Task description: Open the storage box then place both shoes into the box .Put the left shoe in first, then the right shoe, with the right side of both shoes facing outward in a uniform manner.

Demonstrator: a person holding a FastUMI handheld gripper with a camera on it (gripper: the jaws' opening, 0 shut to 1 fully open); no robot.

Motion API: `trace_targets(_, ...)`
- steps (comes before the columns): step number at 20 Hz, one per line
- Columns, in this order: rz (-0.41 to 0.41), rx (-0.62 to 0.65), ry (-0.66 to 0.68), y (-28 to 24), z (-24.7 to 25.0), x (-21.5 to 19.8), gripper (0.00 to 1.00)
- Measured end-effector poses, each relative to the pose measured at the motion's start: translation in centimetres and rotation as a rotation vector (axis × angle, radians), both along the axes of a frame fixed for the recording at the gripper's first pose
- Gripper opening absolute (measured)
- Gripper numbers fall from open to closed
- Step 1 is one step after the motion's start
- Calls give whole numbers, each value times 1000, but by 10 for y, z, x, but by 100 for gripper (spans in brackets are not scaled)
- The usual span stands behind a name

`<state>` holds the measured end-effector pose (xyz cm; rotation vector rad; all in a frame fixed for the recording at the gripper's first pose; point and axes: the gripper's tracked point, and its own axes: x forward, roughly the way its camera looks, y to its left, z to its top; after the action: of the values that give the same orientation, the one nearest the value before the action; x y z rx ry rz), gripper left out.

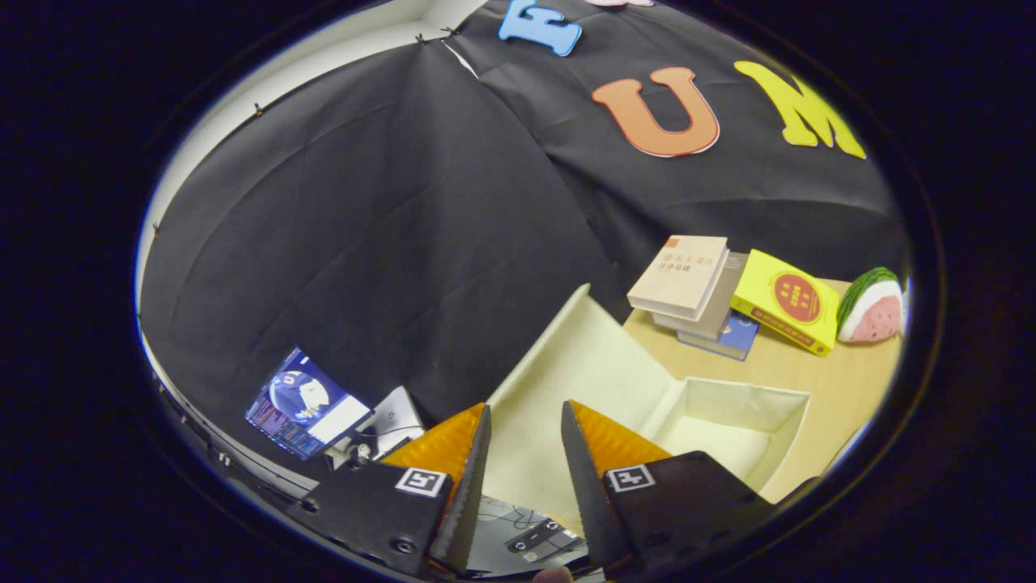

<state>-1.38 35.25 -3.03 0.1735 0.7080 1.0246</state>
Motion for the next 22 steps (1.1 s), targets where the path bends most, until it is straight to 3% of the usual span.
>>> trace_targets(5, -86, -19, -68, -20, 8, 12, 86)
trace_targets(8, -161, -31, -125, -55, 11, 20, 92)
trace_targets(22, -564, -89, -170, -302, -16, 56, 93)
